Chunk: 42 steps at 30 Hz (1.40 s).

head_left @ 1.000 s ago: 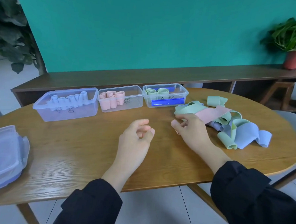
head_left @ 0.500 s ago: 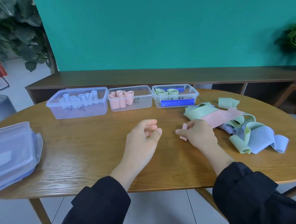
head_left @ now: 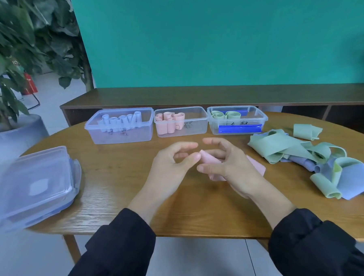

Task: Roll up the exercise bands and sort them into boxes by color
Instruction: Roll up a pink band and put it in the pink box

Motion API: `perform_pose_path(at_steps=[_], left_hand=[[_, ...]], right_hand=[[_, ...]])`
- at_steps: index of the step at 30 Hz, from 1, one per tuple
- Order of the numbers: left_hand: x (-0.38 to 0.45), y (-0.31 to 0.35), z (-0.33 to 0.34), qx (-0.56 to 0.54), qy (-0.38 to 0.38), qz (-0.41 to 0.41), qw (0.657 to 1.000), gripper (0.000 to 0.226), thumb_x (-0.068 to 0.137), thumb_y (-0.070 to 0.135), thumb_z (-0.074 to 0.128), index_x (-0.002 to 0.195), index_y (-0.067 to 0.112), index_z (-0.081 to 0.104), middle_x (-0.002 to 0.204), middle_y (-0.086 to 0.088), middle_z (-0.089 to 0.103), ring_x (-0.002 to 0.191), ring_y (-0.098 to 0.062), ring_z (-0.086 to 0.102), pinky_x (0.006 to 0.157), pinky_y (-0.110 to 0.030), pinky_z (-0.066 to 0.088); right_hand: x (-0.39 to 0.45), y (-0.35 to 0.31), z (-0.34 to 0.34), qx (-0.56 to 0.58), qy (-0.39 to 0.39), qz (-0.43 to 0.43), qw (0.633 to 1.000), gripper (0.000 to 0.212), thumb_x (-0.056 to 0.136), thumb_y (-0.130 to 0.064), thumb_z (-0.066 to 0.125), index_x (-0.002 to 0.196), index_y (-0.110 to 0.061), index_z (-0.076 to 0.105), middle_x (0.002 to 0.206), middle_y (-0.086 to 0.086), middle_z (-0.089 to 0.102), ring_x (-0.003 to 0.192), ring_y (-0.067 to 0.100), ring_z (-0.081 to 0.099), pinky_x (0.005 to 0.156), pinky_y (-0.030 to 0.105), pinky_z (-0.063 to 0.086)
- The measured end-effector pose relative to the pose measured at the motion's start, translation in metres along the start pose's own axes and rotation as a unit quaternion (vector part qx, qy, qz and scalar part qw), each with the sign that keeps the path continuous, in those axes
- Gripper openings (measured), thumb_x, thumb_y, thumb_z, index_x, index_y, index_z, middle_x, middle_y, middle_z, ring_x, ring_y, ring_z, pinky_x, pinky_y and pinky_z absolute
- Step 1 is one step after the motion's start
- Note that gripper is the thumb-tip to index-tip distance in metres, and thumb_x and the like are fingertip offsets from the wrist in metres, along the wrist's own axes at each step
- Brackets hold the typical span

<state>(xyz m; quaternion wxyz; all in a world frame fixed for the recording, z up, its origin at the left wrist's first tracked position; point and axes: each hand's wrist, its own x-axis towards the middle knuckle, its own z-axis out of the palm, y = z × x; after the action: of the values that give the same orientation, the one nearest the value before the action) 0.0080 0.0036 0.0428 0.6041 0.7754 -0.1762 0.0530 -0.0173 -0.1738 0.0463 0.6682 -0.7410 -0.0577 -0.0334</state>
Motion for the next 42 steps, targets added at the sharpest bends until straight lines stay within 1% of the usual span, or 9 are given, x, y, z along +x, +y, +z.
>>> perform_pose_path(at_steps=[5,11,16,19,24,27,32,35,42], left_hand=[[-0.005,0.003,-0.016,-0.029,0.017,-0.011,0.999,0.021,0.088,0.022,0.078,0.109,0.024,0.075,0.097,0.012,0.078,0.096,-0.004,0.071,0.090,-0.026,0.054],[-0.016,0.011,-0.034,-0.038,-0.010,-0.021,0.999,0.004,0.085,0.026,0.081,0.088,0.023,0.082,0.086,0.000,0.079,0.089,-0.017,0.074,0.087,-0.031,0.056],[-0.021,0.021,-0.044,-0.073,0.037,0.000,0.997,0.003,0.086,0.014,0.079,0.088,0.013,0.081,0.071,0.008,0.073,0.063,-0.004,0.061,0.062,-0.015,0.047],[-0.022,0.027,-0.052,-0.117,0.098,0.002,0.988,0.003,0.087,0.016,0.078,0.088,0.014,0.080,0.058,0.001,0.060,0.052,-0.010,0.047,0.051,-0.017,0.037],[-0.027,0.041,-0.060,-0.198,0.128,0.028,0.971,0.006,0.093,0.013,0.071,0.090,0.008,0.072,0.082,-0.009,0.076,0.072,-0.022,0.074,0.056,-0.023,0.050],[-0.030,0.047,-0.066,-0.224,0.119,0.029,0.967,0.012,0.098,0.019,0.065,0.098,0.006,0.064,0.086,-0.012,0.077,0.082,-0.030,0.077,0.057,-0.028,0.054],[-0.037,0.049,-0.074,-0.222,0.098,0.024,0.970,0.018,0.102,0.024,0.059,0.105,0.006,0.055,0.090,-0.020,0.076,0.084,-0.033,0.077,0.059,-0.031,0.057],[-0.040,0.045,-0.079,-0.209,0.098,0.023,0.973,0.019,0.103,0.025,0.056,0.103,0.006,0.053,0.087,-0.021,0.076,0.080,-0.031,0.077,0.059,-0.030,0.057],[-0.048,0.032,-0.091,-0.186,0.095,0.018,0.978,0.017,0.096,0.023,0.063,0.089,0.008,0.064,0.071,-0.022,0.071,0.055,-0.027,0.066,0.053,-0.030,0.053]], right_hand=[[0.004,-0.003,0.016,0.019,-0.021,-0.051,0.998,0.078,0.067,-0.002,0.089,0.132,-0.025,0.053,0.113,0.003,0.074,0.101,0.021,0.073,0.087,0.031,0.059],[0.005,-0.005,0.028,-0.025,-0.031,-0.068,0.997,0.072,0.063,-0.013,0.093,0.125,-0.021,0.058,0.107,0.003,0.075,0.098,0.020,0.073,0.091,0.028,0.057],[0.000,-0.007,0.038,-0.035,-0.050,-0.076,0.995,0.029,0.072,-0.009,0.088,0.096,-0.005,0.071,0.083,0.015,0.070,0.072,0.013,0.066,0.069,0.017,0.054],[-0.002,-0.003,0.043,-0.049,-0.069,-0.055,0.995,0.013,0.078,-0.016,0.085,0.079,-0.008,0.075,0.069,0.006,0.062,0.066,0.010,0.057,0.068,0.016,0.048],[-0.001,-0.012,0.049,-0.058,-0.028,-0.076,0.995,0.020,0.093,-0.025,0.072,0.092,-0.005,0.069,0.068,-0.006,0.064,0.049,0.015,0.053,0.050,0.025,0.037],[-0.005,-0.023,0.057,-0.009,-0.065,-0.050,0.997,0.031,0.100,-0.032,0.058,0.109,-0.003,0.054,0.097,0.008,0.072,0.067,0.031,0.074,0.036,0.026,0.043],[-0.009,-0.018,0.065,0.092,-0.116,0.004,0.989,0.053,0.091,-0.049,0.055,0.126,-0.010,0.056,0.123,0.010,0.071,0.109,0.027,0.071,0.069,0.042,0.063],[0.002,-0.009,0.066,0.086,-0.097,0.020,0.991,0.057,0.088,-0.057,0.055,0.125,-0.014,0.063,0.123,0.010,0.070,0.111,0.023,0.070,0.084,0.045,0.061],[0.046,0.009,0.062,-0.019,-0.029,0.040,0.999,0.061,0.085,-0.074,0.051,0.111,-0.024,0.074,0.119,-0.006,0.072,0.116,0.013,0.064,0.096,0.039,0.057]])
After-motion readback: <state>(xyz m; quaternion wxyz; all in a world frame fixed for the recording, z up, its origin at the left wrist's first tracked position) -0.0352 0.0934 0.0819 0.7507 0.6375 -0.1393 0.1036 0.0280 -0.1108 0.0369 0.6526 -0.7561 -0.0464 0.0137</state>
